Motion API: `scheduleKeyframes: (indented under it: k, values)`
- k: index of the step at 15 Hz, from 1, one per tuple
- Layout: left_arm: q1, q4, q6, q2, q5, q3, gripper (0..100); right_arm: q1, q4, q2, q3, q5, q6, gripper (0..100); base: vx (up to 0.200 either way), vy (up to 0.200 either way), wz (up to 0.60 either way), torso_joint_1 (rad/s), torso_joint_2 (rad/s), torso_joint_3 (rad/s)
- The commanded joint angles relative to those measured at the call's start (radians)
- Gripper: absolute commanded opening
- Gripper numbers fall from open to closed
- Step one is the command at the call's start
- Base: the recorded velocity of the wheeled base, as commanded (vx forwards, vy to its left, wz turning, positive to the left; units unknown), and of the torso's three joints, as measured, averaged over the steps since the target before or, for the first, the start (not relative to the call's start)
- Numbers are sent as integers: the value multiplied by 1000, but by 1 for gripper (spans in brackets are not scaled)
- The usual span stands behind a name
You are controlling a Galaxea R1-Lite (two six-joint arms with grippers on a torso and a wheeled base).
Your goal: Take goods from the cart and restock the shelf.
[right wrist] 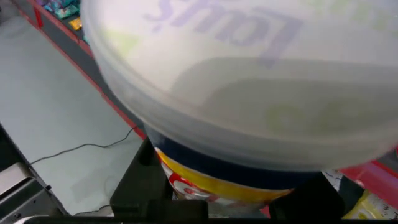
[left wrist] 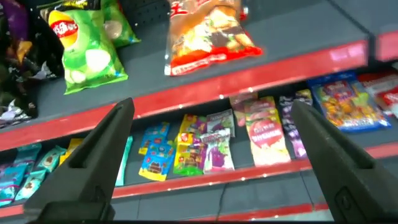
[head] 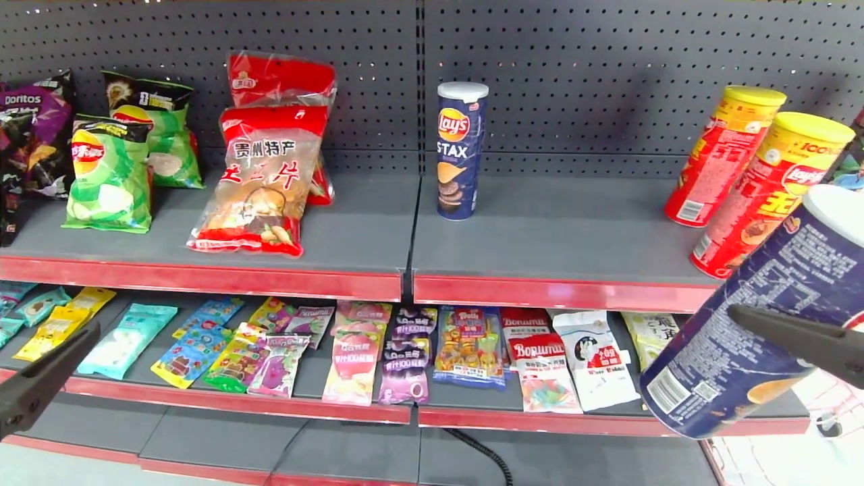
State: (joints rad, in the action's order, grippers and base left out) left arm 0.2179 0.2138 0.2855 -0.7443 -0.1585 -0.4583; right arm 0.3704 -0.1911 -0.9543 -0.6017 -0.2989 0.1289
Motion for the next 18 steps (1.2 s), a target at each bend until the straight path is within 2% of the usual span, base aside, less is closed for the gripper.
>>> scheduleKeyframes:
  k: [1, 3, 7, 10, 11, 13, 15, 18]
  values:
    - [0, 1, 0, -1, 1, 0, 100, -1, -4, -9, 10, 9, 1, 0, 200, 0, 0, 22, 7, -2]
    - [0, 1, 0, -1, 1, 0, 100, -1, -7, -8, 8, 15, -2, 0, 200, 0, 0, 2, 5, 2]
    - [0, 1, 14, -7, 4, 0, 100, 15, 2, 15, 14, -3, 14, 0, 0, 0, 0, 0, 0, 0]
    - [0, -1, 17, -7, 4, 0, 100, 13, 4, 17, 28, 6, 95, 0, 0, 0, 0, 0, 0, 0]
    - [0, -1, 21, -9, 4, 0, 100, 13, 4, 17, 28, 6, 104, 0, 0, 0, 0, 0, 0, 0]
    - [0, -1, 50, -9, 4, 0, 100, 13, 2, 17, 28, 7, 109, 0, 0, 0, 0, 0, 0, 0]
    - [0, -1, 60, -17, 4, 0, 100, 13, 2, 26, 30, 6, 109, 0, 0, 0, 0, 0, 0, 0]
    - [0, -1, 61, -20, 4, 0, 100, 13, 1, 25, 28, 4, 109, 0, 0, 0, -600, 2, 4, 4]
